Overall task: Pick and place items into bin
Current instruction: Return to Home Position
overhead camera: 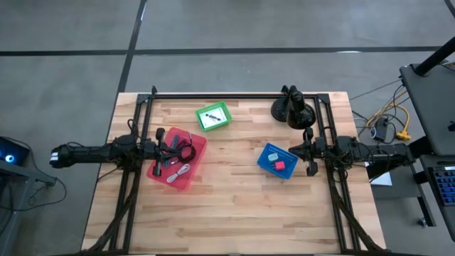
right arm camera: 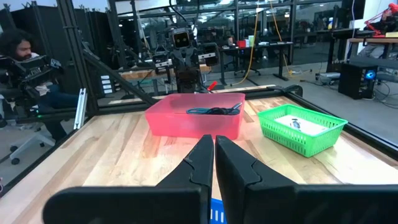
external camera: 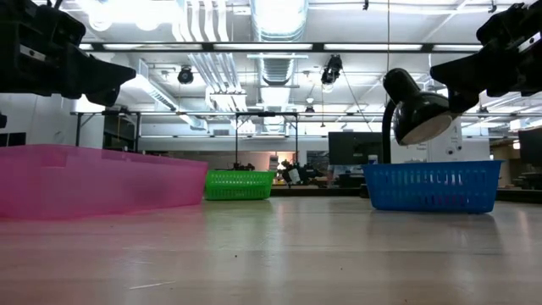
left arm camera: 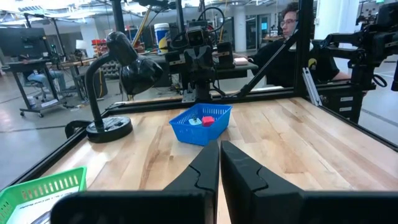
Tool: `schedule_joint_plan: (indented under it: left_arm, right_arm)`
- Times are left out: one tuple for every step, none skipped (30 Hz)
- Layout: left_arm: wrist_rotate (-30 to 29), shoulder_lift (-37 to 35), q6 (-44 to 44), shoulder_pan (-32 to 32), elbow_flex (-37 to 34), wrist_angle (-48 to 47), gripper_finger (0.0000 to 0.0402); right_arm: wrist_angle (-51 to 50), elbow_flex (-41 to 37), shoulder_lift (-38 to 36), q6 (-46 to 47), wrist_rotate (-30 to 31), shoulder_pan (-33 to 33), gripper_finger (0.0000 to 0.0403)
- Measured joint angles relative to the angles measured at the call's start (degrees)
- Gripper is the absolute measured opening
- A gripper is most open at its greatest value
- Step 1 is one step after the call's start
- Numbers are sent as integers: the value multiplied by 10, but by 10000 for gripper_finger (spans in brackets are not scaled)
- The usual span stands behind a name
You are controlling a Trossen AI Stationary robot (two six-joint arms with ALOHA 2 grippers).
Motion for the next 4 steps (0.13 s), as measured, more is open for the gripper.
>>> schedule_joint_plan:
  left_arm:
    - [0, 0, 0, 0, 0, 0, 0]
    - [0, 0, 0, 0, 0, 0, 0]
    - [0, 0, 0, 0, 0, 0, 0]
    - [0, 0, 0, 0, 0, 0, 0]
  right_arm:
    - [0, 0, 0, 0, 0, 0, 9]
    - [0, 0, 0, 0, 0, 0, 9]
    - [0, 0, 0, 0, 0, 0, 9]
    - [0, 0, 0, 0, 0, 0, 9]
